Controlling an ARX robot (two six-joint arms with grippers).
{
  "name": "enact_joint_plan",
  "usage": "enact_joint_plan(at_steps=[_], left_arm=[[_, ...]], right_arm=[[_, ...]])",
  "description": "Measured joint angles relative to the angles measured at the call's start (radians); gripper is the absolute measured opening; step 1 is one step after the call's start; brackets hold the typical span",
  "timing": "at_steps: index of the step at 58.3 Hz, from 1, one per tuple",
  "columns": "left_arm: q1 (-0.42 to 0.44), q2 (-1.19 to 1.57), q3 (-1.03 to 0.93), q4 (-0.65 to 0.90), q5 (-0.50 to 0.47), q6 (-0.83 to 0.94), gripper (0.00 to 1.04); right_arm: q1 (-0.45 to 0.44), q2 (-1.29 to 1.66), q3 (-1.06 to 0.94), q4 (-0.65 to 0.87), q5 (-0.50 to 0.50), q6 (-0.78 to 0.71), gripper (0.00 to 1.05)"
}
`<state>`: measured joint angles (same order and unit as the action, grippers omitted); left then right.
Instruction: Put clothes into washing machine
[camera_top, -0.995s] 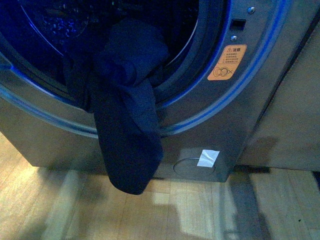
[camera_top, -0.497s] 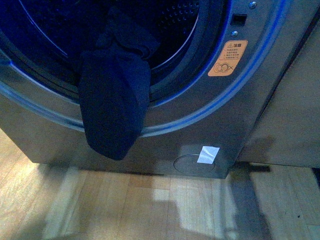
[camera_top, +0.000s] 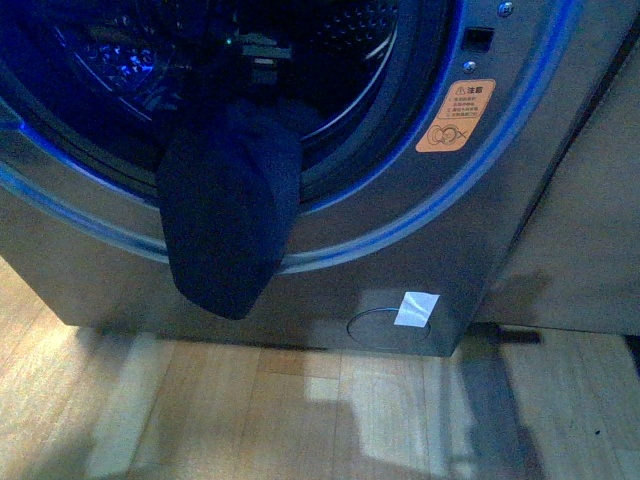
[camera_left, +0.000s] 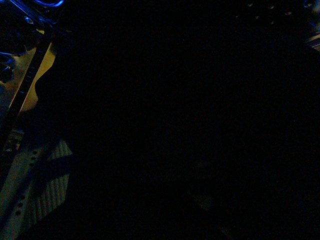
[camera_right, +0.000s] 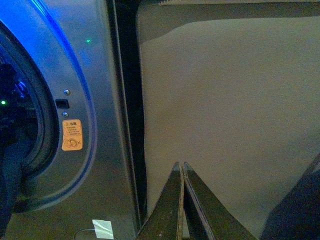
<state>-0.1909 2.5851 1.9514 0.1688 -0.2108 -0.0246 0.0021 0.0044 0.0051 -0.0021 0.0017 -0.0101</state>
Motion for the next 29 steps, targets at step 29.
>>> enact_joint_plan(at_steps=[29], left_arm=[[-0.034,-0.437,-0.604,0.249,0.108,-0.022,0.98]], right_arm=[[0.000,0.000,0.000,0.000,0.000,0.000,0.02]])
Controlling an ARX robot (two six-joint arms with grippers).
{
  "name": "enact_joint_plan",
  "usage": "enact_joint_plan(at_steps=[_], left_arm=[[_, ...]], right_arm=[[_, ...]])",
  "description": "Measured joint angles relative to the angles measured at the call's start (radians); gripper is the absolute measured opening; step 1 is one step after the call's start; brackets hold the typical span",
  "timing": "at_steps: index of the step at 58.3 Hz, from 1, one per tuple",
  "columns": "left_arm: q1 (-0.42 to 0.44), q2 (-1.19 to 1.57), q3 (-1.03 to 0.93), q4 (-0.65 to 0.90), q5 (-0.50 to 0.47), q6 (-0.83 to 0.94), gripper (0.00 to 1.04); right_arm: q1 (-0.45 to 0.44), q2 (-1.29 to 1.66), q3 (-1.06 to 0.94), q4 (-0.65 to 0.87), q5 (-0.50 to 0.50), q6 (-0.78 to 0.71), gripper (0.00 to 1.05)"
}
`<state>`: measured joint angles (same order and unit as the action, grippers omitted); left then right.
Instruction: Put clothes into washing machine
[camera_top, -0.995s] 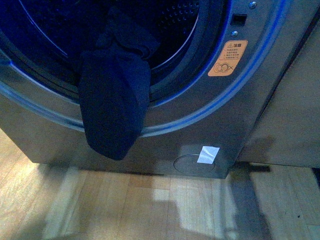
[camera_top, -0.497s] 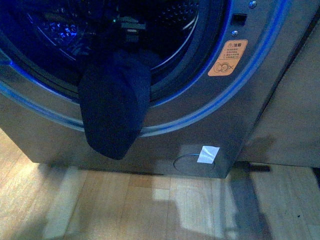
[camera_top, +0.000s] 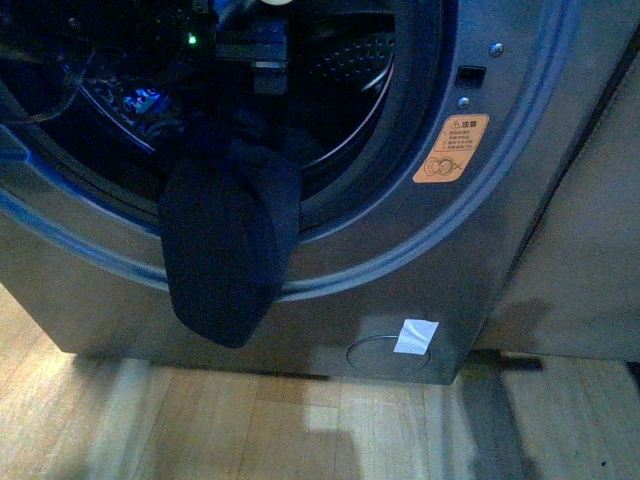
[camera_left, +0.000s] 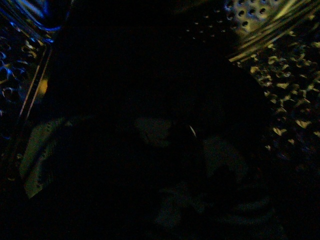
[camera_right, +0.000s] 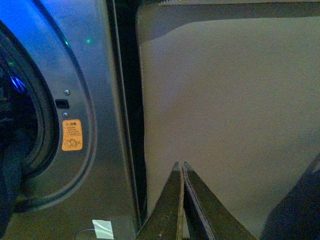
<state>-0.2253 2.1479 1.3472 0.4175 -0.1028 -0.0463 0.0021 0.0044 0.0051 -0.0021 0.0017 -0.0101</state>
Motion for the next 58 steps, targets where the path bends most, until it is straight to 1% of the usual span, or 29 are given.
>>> enact_joint_plan(at_steps=[20,30,48,50,51,55,58], left_arm=[[-0.021,-0.404,-0.386,0.115,0.079,-0.009,0.98],[-0.048,-0.602,-0.535,0.109,0.099,-0.003,0.98],[-0.079,-0.966,-0.652,0.005,0.100,0.047,0.98],[-0.090,-0.997,-0.669,0.010,0.039,0.048,0.95],[-0.093,-1.019,-0.685,0.016,-0.018,0.046,0.92],[-0.090,-1.107,-0.751,0.003,-0.140,0.046,0.81],[-0.076,-1.180,-0.802,-0.022,-0.162,0.046,0.74]], right_arm=[[0.000,0.000,0.000,0.000,0.000,0.000,0.02],[0.000,0.000,0.000,0.000,0.000,0.000,0.02],[0.000,0.000,0.000,0.000,0.000,0.000,0.02],[0.000,0.000,0.000,0.000,0.000,0.000,0.02],[0.000,0.000,0.000,0.000,0.000,0.000,0.02],[0.000,0.000,0.000,0.000,0.000,0.000,0.02],[0.000,0.000,0.000,0.000,0.000,0.000,0.02]])
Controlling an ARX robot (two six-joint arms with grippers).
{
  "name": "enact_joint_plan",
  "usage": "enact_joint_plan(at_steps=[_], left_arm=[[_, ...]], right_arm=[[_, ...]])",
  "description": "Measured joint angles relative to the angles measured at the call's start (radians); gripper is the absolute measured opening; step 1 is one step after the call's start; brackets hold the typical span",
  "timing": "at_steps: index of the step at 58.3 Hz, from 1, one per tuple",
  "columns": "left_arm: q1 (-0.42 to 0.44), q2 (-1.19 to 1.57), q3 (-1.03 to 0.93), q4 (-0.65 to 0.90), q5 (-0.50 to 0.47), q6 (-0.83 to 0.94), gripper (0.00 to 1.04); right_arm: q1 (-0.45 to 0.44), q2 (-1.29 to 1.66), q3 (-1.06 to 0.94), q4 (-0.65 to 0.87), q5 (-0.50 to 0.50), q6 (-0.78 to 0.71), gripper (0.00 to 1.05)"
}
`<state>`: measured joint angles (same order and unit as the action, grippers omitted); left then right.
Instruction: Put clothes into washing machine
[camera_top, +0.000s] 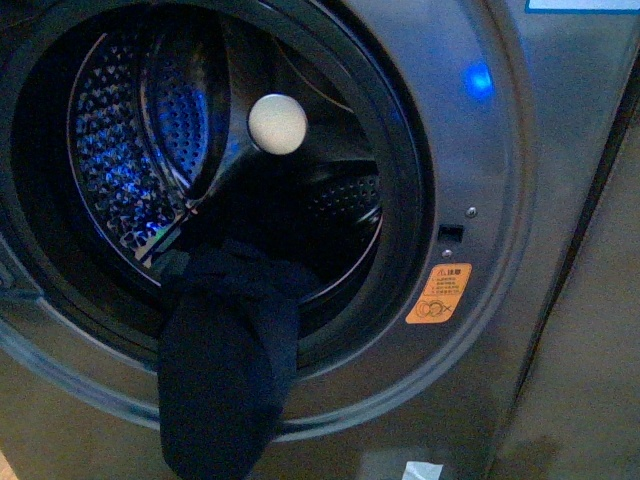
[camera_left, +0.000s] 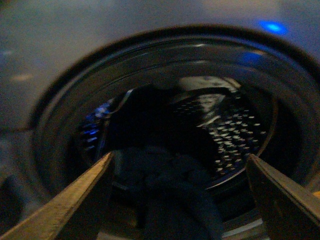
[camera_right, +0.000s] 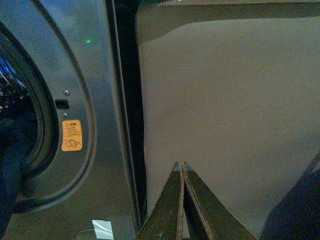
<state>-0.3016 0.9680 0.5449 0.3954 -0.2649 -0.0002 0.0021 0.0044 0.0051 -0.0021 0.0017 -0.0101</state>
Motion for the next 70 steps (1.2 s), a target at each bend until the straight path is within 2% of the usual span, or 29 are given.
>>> enact_joint_plan(at_steps=[12,18,22,34,37,43,65,68,70], left_arm=[[0.082,-0.253,-0.187,-0.029,0.051,-0.001,0.40],[0.128,-0.314,-0.280,-0.018,0.103,0.000,0.14],[0.150,-0.346,-0.315,-0.015,0.118,-0.002,0.03],[0.201,-0.435,-0.393,-0.017,0.169,-0.002,0.04],[0.247,-0.457,-0.407,-0.024,0.241,-0.002,0.04],[0.295,-0.497,-0.431,-0.037,0.256,-0.002,0.04],[0.299,-0.631,-0.493,-0.109,0.265,-0.001,0.04],[0.299,-0.647,-0.497,-0.122,0.265,-0.002,0.04],[0.299,-0.657,-0.500,-0.129,0.265,-0.002,0.04]], right_arm=[[0.000,0.000,0.000,0.000,0.000,0.000,0.02],[0.000,0.000,0.000,0.000,0.000,0.000,0.02],[0.000,0.000,0.000,0.000,0.000,0.000,0.02],[0.000,0.000,0.000,0.000,0.000,0.000,0.02],[0.000,0.000,0.000,0.000,0.000,0.000,0.05],[0.000,0.000,0.000,0.000,0.000,0.000,0.23],[0.000,0.000,0.000,0.000,0.000,0.000,0.89],[0.000,0.000,0.000,0.000,0.000,0.000,0.98],[0.000,0.000,0.000,0.000,0.000,0.000,0.99]])
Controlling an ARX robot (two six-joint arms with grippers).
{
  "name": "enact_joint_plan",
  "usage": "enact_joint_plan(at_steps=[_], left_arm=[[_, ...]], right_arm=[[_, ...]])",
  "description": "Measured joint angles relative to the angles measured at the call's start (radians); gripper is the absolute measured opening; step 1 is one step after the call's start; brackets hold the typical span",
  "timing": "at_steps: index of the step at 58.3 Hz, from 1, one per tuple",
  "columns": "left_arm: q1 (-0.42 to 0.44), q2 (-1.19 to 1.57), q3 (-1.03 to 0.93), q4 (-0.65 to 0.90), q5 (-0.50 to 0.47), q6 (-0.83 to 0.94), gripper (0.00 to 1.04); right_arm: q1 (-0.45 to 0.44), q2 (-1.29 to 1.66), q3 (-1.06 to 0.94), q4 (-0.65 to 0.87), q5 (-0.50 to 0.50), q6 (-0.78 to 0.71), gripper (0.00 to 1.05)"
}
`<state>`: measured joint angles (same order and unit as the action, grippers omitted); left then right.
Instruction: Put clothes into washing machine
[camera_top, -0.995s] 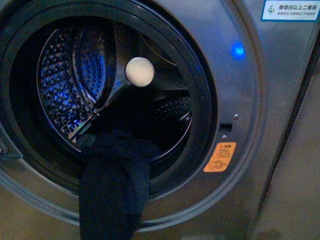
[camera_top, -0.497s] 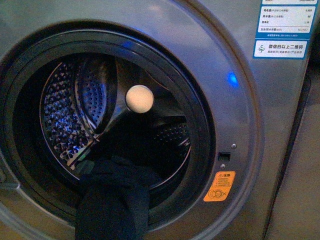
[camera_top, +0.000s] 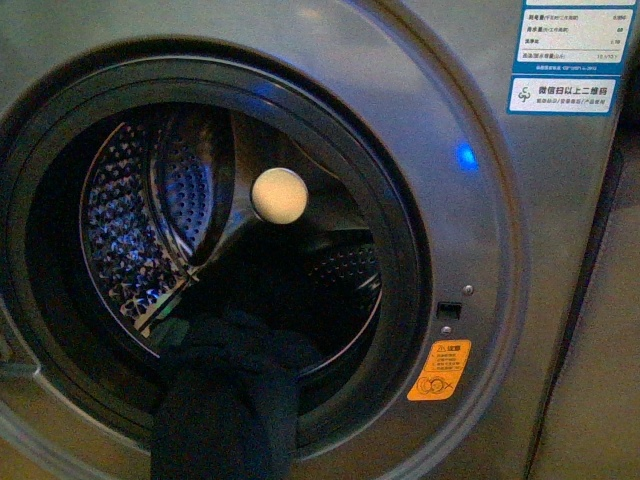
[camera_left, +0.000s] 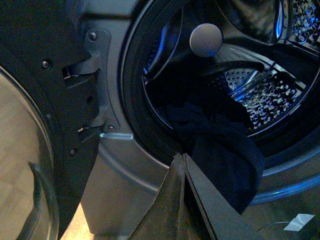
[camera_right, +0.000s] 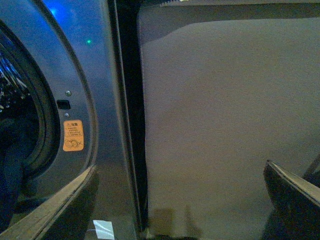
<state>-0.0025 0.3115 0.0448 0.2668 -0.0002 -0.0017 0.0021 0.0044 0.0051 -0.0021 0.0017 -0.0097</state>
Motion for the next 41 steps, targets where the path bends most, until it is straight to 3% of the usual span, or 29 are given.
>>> enact_joint_plan(at_steps=[25,31,41], left_arm=[[0.000,-0.139,-0.027,-0.088,0.000,0.000,0.04],[0.000,-0.266,-0.027,-0.246,0.000,0.000,0.04],[0.000,-0.306,-0.027,-0.265,0.000,0.000,0.04]], right_arm=[[0.000,0.000,0.000,0.000,0.000,0.000,0.97],[0.000,0.000,0.000,0.000,0.000,0.000,0.97],[0.000,0.000,0.000,0.000,0.000,0.000,0.97]])
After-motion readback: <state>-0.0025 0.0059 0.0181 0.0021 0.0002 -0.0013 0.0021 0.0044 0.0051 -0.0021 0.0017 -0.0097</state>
